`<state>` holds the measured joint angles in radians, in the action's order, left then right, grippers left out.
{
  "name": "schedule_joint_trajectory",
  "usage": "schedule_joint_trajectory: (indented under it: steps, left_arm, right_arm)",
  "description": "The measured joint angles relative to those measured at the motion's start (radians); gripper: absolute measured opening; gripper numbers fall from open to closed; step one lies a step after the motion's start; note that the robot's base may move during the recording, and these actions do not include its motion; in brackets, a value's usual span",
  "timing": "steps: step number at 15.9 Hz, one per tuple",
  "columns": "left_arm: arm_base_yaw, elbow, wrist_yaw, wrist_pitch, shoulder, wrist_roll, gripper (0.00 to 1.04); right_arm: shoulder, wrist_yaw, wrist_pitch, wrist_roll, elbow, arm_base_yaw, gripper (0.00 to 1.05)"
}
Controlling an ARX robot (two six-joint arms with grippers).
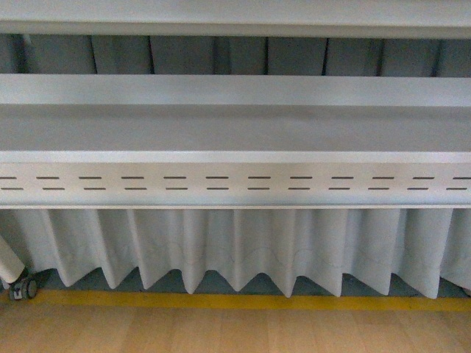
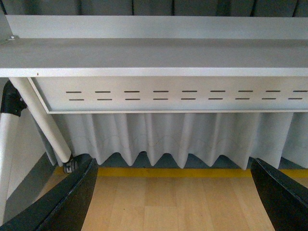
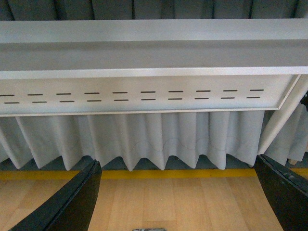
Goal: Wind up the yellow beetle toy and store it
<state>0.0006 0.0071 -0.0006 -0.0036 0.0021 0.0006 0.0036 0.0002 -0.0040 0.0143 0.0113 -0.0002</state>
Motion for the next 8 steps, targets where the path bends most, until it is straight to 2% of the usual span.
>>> schedule_joint_trajectory:
  steps: [8]
  left_arm:
    - [0.0,0.0,0.0,0.0,0.0,0.0,0.98]
  right_arm:
    - [0.0,0.0,0.0,0.0,0.0,0.0,0.98]
